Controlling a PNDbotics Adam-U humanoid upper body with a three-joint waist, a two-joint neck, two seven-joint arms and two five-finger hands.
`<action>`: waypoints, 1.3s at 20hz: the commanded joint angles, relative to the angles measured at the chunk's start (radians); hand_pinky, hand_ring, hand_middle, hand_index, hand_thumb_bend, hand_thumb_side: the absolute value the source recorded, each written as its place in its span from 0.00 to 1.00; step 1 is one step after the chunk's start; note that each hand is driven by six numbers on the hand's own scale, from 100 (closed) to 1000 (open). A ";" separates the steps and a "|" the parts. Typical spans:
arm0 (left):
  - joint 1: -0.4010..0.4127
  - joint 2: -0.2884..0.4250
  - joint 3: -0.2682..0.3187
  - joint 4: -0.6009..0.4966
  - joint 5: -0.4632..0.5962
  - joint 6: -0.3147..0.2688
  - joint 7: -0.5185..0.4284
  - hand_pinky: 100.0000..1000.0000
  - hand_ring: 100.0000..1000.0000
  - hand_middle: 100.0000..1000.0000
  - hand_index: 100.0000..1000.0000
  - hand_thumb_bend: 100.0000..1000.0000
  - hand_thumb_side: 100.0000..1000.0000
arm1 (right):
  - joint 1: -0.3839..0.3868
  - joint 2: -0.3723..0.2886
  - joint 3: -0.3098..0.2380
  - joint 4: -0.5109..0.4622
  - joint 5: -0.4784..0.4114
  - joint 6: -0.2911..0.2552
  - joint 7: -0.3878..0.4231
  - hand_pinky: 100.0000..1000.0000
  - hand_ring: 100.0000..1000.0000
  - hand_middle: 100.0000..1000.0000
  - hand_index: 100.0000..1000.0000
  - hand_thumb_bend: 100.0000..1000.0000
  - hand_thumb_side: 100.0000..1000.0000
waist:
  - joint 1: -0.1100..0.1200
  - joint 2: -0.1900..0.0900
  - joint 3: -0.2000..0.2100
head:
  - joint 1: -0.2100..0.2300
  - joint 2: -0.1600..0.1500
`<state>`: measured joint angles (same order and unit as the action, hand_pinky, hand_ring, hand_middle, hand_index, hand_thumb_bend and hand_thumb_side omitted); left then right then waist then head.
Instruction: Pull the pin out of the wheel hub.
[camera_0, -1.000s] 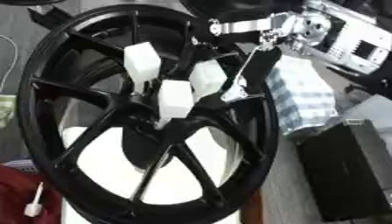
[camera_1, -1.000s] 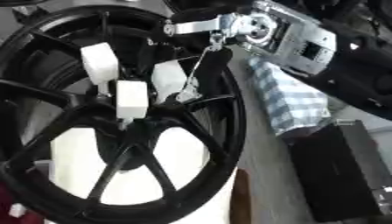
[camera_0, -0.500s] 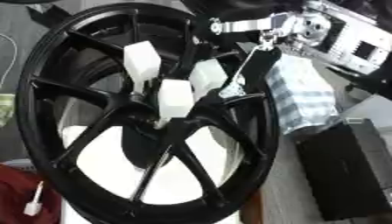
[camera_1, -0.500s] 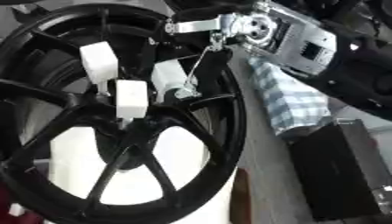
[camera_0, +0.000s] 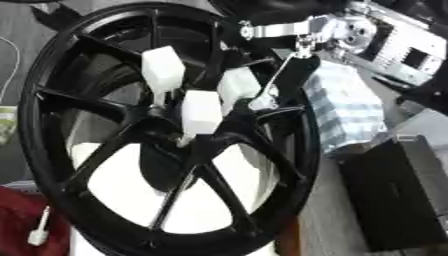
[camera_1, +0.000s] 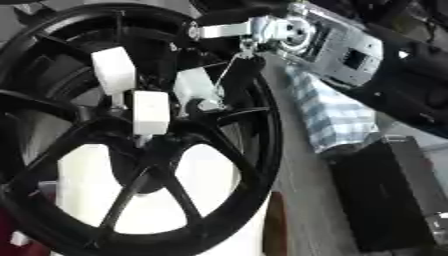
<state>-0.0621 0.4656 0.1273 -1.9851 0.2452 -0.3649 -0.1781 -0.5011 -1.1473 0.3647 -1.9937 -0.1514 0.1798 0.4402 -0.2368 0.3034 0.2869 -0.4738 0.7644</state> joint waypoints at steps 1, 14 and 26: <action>-0.004 0.006 0.005 -0.015 -0.007 0.003 0.000 0.90 0.54 0.55 0.85 0.00 0.59 | -0.004 -0.025 -0.022 -0.006 0.015 0.000 0.001 0.69 0.77 0.70 0.72 0.31 0.00 | 0.011 -0.010 0.000 | -0.005 0.006; -0.007 0.000 0.006 -0.015 -0.006 0.007 -0.006 0.90 0.54 0.55 0.85 0.00 0.59 | 0.029 -0.037 -0.045 -0.006 0.048 -0.002 0.018 0.70 0.78 0.72 0.74 0.30 0.00 | 0.011 -0.007 0.000 | -0.008 0.006; -0.009 -0.004 0.005 -0.015 -0.006 0.012 -0.015 0.91 0.54 0.55 0.85 0.00 0.59 | 0.028 -0.034 -0.053 -0.006 0.033 0.007 -0.003 0.66 0.74 0.57 0.62 0.20 0.00 | 0.011 -0.003 0.003 | -0.012 0.006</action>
<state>-0.0633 0.4556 0.1273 -1.9851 0.2430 -0.3537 -0.1900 -0.4608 -1.1487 0.3314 -1.9937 -0.1128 0.1859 0.4438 -0.2368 0.3121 0.2897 -0.4818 0.7644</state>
